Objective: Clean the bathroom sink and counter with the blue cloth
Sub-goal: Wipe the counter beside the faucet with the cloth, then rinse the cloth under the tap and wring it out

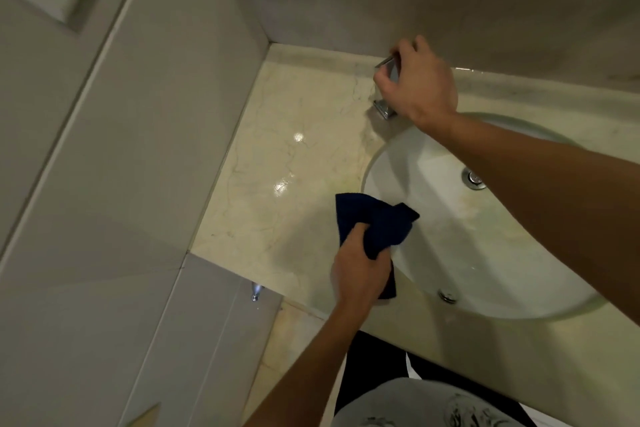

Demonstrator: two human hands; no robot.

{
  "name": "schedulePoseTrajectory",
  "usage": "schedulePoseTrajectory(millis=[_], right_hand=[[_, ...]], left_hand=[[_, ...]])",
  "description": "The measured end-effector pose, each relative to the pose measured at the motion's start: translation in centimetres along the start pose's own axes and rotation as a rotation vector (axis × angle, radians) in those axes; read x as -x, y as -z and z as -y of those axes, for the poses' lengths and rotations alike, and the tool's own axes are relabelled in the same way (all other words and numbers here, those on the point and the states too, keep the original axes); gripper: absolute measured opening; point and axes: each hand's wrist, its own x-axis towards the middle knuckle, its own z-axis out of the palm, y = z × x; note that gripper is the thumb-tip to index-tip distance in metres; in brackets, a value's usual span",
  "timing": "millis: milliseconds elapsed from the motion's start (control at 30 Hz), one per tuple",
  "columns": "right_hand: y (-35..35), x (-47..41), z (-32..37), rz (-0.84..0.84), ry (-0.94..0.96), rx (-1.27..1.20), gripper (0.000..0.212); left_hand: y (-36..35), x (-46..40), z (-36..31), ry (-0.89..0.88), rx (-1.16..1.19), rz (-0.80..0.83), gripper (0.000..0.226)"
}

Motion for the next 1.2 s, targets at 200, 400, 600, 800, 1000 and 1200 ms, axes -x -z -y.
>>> schedulePoseTrajectory(millis=[200,400,600,800,1000,1200], right_hand=[[0.5,0.1,0.2,0.006,0.007,-0.007,0.052],[1.5,-0.7,-0.5,-0.017,-0.152,-0.301,0.032],[5.1,-0.2,-6.4,-0.125,-0.268,-0.345,0.03],[3.3,0.9,-8.1,0.124,-0.192,-0.484,0.031],[0.5,0.3,-9.3,-0.071,-0.097,-0.428,0.021],[-1.5,0.7,-10.1,-0.224,0.01,-0.478,0.021]], left_hand=[[5.1,-2.4,-7.1,0.37,0.94,0.236,0.028],[5.8,-5.9,-9.3,0.481,0.988,0.463,0.053],[1.8,-9.2,-8.5,0.549,0.914,0.541,0.045],[-3.2,-12.2,-7.9,0.629,0.925,0.501,0.033],[-6.5,-14.2,-7.3,0.594,1.005,0.489,0.033],[-9.0,-14.5,-7.0,0.552,1.165,0.391,0.038]])
